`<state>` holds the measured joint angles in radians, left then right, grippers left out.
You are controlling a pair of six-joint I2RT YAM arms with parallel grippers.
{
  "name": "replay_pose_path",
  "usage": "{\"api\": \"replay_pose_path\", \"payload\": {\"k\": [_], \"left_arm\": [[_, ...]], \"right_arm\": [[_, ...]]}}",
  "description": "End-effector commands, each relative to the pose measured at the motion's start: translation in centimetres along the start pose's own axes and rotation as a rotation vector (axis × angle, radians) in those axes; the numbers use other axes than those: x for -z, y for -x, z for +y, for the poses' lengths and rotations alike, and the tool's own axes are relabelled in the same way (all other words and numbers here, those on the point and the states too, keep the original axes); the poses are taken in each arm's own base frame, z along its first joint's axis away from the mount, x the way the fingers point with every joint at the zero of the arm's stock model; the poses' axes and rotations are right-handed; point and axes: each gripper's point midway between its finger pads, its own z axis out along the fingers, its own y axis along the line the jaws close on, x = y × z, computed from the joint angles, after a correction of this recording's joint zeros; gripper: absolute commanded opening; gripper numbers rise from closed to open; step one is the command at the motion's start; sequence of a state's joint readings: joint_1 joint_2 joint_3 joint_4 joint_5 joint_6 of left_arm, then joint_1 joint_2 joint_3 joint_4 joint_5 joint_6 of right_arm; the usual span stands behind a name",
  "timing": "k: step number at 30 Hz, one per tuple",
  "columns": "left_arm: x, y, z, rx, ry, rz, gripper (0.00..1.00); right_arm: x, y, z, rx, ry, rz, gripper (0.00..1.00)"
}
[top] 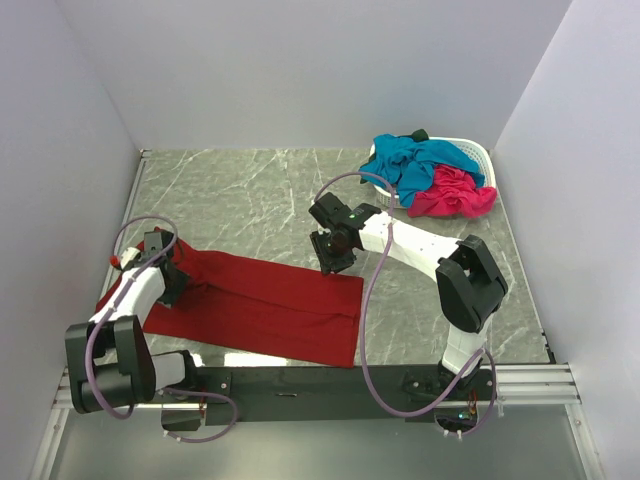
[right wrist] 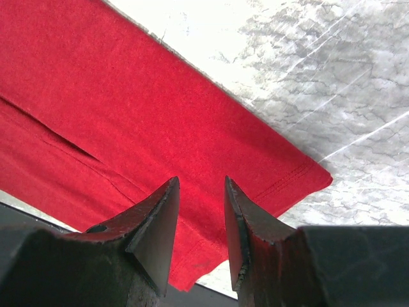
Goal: Fold and stack the t-shirts
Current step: Fold the tshirt
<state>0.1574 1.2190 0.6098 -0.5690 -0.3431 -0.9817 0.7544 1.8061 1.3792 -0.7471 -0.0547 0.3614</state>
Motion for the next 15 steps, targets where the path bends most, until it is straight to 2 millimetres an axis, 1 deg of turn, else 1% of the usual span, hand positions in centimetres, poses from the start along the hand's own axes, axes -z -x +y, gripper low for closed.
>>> {"api": "replay_pose_path", "payload": {"k": [1,3,7,11,14,15], "left_arm": [[-0.1,1.5,-1.5,0.047,-0.043,-0.04,0.48],[-0.1,2.3,-1.8,0.055,-0.053,-0.055,0.48],[-0.2,3.0,-1.9,0.065,-0.049,-0.06,0.46],[0.1,3.7,-2.5,0.079,-0.071,-0.071,0.45],[-0.1,3.9,-2.8,0.078,-0.072,-0.072,0.44],[-0.4,3.9,-2.7,0.073,-0.061,-0.067,0.43]], "right_arm": [[1.4,1.3,0.4,-0.001,0.029,-0.055,0.41],[1.4,1.2,0.4,-0.002,0.026,-0.052,0.41],[1.3,1.1,0.2,-0.004,0.018,-0.047,0.41],[1.2,1.1,0.2,-0.001,0.015,-0.043,0.41],[0.9,1.0,0.2,0.003,0.014,-0.035,0.41],[0.8,1.0,0.2,0.001,0.014,-0.032,0.41]]}}
